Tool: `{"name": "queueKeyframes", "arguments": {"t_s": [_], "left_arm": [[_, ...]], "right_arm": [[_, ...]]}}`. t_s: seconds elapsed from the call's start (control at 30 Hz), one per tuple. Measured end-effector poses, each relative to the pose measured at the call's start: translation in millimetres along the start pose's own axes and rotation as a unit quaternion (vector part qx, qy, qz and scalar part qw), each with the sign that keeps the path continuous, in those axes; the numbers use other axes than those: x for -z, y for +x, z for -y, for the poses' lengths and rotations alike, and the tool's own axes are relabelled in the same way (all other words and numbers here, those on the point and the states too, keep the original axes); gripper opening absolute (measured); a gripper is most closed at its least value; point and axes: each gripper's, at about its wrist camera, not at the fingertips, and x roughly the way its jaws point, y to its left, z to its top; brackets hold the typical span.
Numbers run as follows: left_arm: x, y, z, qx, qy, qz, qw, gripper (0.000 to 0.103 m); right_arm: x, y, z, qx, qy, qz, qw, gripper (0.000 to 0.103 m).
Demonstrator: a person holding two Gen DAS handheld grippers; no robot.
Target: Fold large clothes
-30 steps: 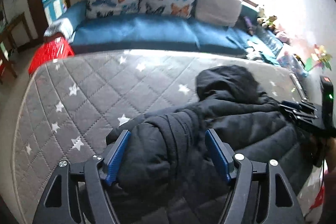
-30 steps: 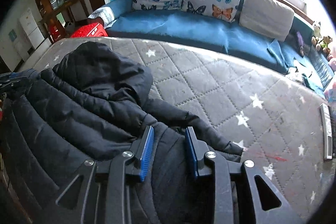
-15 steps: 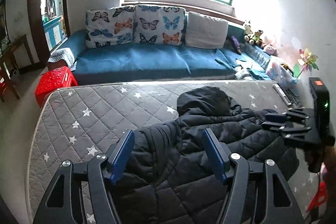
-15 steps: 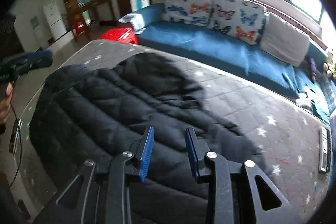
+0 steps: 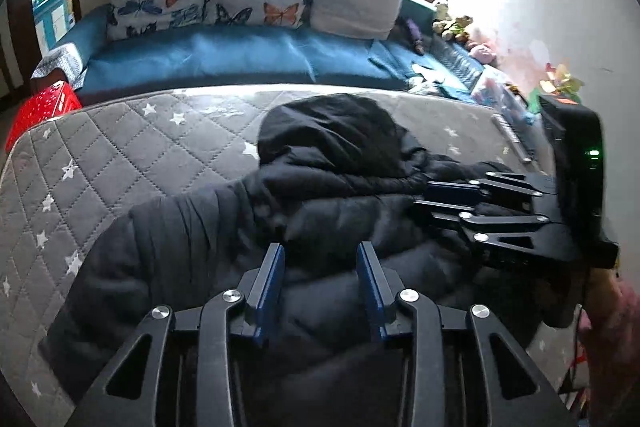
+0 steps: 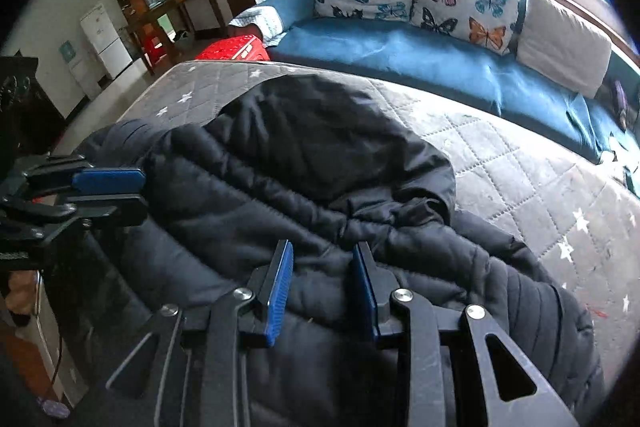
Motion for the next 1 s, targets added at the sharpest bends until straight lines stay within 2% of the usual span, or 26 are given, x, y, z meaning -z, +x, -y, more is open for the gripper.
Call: {"name": "queueKeyframes", "arguments": {"t_s": [0.17,0.33,0.57,0.77,1.0], "left_arm": [[-11,28,-13,-0.005,-0.019,-0.017,0.9997,0.040],[-24,50,-17,-0.016,-0.016,-0.021,0.9995,0.040],[-29,72,-18,-0.034,-0.006,-0.025,0.9991,0.040],[-24,54,-14,-0.033,0.000,-0.011,0.9994,0.040],[1,-20,4,-0.035,0.016,0.027,0.9989,0.040]], "right_arm": [[-8,19,17,0.009,0.026,-0.018,0.999,0.034],[-8,29,25,0.002,0.048,-0.030,0.998,0.034],[-6,28,25,-0.001,0.051,-0.023,0.998,0.034],[-1,-10,1,0.019,-0.002,0.000,1.000,0.035],[35,-59,-14,0.034,-0.037,-0.018,0.999,0.035]]}}
